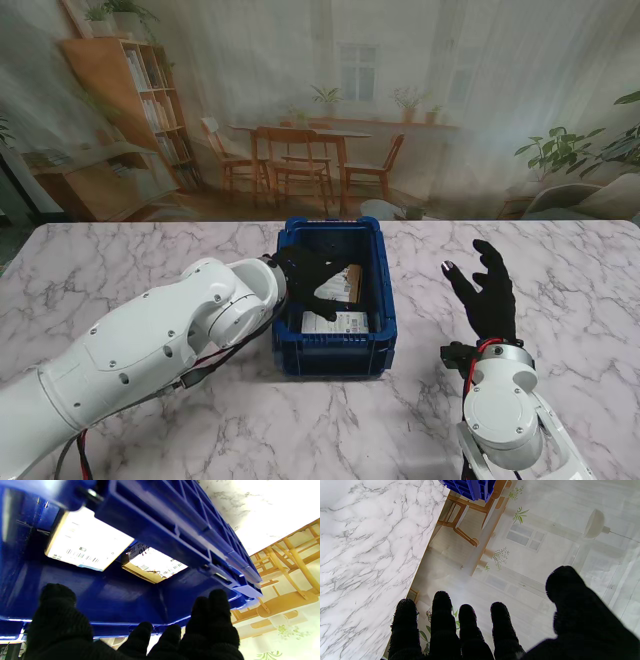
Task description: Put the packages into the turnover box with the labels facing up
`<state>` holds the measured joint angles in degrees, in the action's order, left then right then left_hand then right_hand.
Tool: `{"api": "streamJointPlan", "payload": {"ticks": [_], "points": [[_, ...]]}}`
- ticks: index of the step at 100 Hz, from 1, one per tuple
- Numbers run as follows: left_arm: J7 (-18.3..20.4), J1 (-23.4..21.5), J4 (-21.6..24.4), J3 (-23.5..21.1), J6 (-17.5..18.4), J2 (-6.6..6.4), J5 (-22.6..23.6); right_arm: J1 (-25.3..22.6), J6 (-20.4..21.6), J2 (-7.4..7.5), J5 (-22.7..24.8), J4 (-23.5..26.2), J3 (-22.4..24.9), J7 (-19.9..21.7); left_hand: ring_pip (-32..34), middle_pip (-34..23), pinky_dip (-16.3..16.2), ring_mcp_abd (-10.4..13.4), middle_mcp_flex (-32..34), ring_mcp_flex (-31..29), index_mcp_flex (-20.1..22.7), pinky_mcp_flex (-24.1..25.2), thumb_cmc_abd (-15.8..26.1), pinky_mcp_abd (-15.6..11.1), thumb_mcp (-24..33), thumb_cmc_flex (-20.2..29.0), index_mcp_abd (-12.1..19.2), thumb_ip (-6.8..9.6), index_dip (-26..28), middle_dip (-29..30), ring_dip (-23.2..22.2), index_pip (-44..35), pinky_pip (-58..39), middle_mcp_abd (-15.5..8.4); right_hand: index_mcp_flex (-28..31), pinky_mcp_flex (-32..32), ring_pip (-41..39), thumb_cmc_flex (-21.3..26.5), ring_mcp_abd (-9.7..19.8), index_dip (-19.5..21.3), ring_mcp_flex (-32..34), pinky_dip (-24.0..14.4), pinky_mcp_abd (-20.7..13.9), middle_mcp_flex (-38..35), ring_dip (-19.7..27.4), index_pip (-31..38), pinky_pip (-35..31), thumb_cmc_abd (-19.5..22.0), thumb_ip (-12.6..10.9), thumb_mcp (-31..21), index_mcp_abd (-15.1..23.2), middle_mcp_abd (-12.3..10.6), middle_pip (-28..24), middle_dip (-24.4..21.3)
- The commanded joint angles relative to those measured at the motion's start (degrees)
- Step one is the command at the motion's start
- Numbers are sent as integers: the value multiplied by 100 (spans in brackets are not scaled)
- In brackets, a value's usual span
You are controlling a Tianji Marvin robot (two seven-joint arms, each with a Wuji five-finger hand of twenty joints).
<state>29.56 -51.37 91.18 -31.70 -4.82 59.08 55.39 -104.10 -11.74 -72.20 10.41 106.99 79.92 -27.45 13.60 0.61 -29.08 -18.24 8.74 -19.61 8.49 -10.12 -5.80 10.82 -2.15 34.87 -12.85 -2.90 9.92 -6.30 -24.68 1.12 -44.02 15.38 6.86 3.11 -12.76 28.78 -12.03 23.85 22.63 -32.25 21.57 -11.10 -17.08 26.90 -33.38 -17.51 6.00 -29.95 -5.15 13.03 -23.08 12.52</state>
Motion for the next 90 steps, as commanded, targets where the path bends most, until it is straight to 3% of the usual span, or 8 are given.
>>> {"api": "streamJointPlan", "payload": {"ticks": [1,42,77,84,90], "points": [[65,14,-25,8,8,3,-5,-9,-25,-19,4,-14,-8,-3,-114,4,-52,-79,-52,10,-70,9,223,133,12,68,60,131,82,-87,-4,-67,47,-22,-92,-37,303,69,123,-49,-195,-118,-183,137,83,12,100,73,-114,-54,208,-43,134,-45],[-160,-535,351,-680,168,9,364,-19,19,-7,10,-20,6,31,-87,-60,-140,41,326,-116,166,17,405,238,34,360,99,150,518,-276,-64,-275,-6,-97,-30,-27,324,39,128,-43,-201,-171,-191,134,88,35,158,73,-110,-37,292,-103,95,-22],[-525,-1466,1115,-1897,424,24,790,14,61,38,68,64,1,183,-90,-291,-188,83,1243,-321,1632,97,454,402,36,770,263,165,1197,-536,-122,-1002,28,-163,317,-42,569,-79,228,-88,-211,-149,-225,98,213,121,386,41,-106,54,756,-521,124,-32],[-673,-1724,1297,-2225,506,32,750,43,121,48,92,61,-12,202,-174,-451,-139,93,1626,-243,1969,146,437,545,26,816,281,161,1661,-876,-77,-1161,194,-195,642,24,634,-80,257,-128,-171,-189,-241,72,240,232,462,-127,-109,39,996,-617,-229,141],[-751,-1947,1456,-2495,538,38,605,84,213,64,228,17,-39,193,-185,-507,-121,95,1743,-247,2092,198,439,659,24,826,321,161,1750,-961,-68,-1207,257,-218,775,98,633,-109,283,-135,-137,-212,-257,44,242,290,443,-197,-108,8,1152,-697,-298,167]]}}
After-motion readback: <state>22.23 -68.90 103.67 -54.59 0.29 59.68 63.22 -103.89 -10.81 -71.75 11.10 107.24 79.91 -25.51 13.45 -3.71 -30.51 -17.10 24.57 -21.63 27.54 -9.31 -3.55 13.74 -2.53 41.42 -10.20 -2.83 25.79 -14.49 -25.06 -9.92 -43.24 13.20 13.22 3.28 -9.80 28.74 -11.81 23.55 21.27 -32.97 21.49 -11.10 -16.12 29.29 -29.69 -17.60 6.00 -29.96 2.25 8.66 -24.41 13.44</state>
